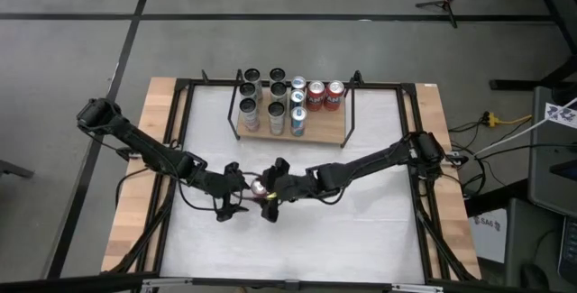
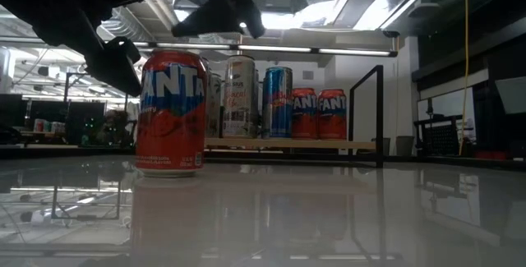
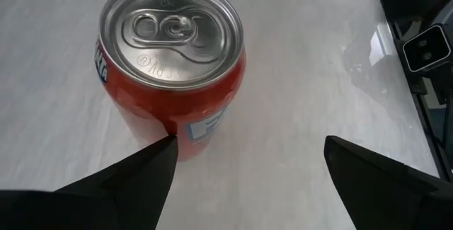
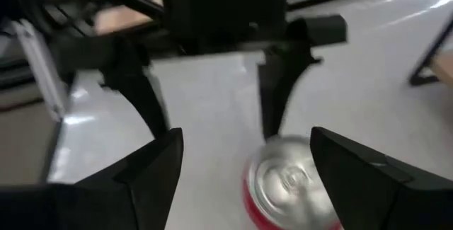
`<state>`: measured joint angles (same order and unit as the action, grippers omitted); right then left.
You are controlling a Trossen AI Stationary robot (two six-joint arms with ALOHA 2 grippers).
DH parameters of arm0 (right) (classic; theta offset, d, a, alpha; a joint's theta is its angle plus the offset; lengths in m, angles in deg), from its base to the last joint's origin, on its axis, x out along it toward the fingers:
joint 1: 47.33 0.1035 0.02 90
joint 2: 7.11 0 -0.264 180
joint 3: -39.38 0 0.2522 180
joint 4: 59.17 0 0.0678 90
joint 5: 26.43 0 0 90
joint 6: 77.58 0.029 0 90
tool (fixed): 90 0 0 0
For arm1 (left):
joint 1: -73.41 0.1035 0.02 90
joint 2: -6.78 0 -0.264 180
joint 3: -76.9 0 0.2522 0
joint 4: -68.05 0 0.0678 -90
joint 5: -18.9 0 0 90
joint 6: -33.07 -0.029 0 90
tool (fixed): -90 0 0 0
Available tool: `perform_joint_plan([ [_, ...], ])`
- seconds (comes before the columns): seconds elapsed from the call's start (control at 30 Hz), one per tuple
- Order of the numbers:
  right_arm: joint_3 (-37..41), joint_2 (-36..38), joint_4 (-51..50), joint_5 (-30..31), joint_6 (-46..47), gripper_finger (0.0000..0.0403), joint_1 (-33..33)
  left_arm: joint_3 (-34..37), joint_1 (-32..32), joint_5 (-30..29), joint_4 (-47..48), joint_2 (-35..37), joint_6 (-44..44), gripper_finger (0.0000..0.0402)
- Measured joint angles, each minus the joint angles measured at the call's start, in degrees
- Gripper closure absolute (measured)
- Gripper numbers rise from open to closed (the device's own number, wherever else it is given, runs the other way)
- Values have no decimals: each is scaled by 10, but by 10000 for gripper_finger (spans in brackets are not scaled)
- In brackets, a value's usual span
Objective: Place canned beverage on shelf
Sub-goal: Put the red soda can on the shelf
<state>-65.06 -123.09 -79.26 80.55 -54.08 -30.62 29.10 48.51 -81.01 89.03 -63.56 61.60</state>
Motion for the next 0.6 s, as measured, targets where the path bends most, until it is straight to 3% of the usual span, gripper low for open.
perform_joint_plan([
  [0.13, 0, 0, 30, -25, 0, 100, -4, 0, 0, -1, 0, 0, 0, 52],
  [0.6, 0, -4, 18, -9, -7, 100, -6, 0, 0, -27, 0, 0, -1, 52],
])
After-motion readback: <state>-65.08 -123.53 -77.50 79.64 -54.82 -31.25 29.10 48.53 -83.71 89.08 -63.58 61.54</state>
